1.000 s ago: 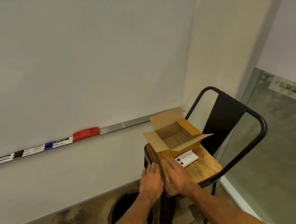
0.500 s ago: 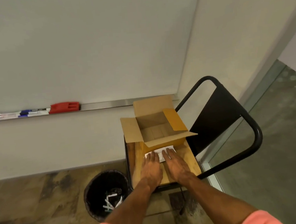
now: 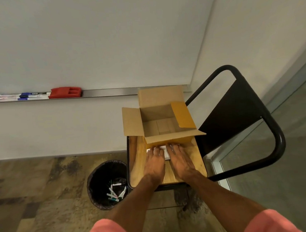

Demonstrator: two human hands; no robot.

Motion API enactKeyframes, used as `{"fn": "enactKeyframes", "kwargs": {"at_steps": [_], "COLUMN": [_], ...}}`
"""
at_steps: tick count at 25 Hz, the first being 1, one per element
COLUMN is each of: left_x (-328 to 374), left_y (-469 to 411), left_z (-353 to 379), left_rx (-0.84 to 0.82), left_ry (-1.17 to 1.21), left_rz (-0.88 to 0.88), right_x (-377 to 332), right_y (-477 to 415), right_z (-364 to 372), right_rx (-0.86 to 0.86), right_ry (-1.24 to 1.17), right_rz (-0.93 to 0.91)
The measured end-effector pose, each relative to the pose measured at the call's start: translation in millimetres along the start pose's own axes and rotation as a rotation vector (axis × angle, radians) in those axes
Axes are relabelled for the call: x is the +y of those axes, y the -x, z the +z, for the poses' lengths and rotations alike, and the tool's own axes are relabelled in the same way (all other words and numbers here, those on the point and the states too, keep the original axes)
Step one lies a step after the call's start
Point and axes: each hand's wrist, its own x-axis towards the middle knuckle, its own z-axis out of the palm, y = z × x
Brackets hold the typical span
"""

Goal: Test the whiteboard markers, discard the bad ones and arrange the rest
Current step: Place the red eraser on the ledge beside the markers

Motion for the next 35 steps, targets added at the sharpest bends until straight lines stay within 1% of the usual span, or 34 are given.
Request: {"fn": "enactKeyframes", "kwargs": {"at_steps": [4,8,13,18,20,23,28,31,35], "left_x": [-2.6,-5.0,-6.9,-32.9,-54.5,-96.2,-183.3,-245.0,-321.4], "left_y": [-7.5,-5.6,1.7,20.5,31.0,50.9,100.1,131.7,174.3], "left_z": [0.1,5.9,5.8,-7.3,-18.5,-40.7,-85.9,-116.2,-155.5], "left_rx": [0.016,-0.01,0.05,0.02,0.019,0.054,0.13,0.154,0.197], "left_ry": [0.029,-0.042,-0.047,-0.101,-0.093,-0.076,-0.092,-0.107,-0.147], "left_rz": [-0.006,-0.016,-0.01,0.015,0.003,-0.025,-0.038,-0.083,-0.146], "right_x": [0.7,0.7,-3.8,-35.3,-58.9,-106.7,-204.0,-274.9,-370.5], "right_y": [-4.1,-4.5,1.0,13.1,14.7,15.0,13.4,10.1,6.7], "right_z": [-1.4,0.9,0.4,-5.7,-13.8,-29.3,-46.8,-57.3,-74.3], "right_rx": [0.035,-0.019,-0.045,-0.015,-0.006,-0.026,0.047,0.083,0.069], "right_ry": [-0.028,-0.043,-0.074,-0.044,-0.056,-0.204,-0.137,-0.124,-0.183], "right_rz": [0.001,-0.006,-0.042,-0.103,-0.143,-0.172,-0.333,-0.43,-0.514]}}
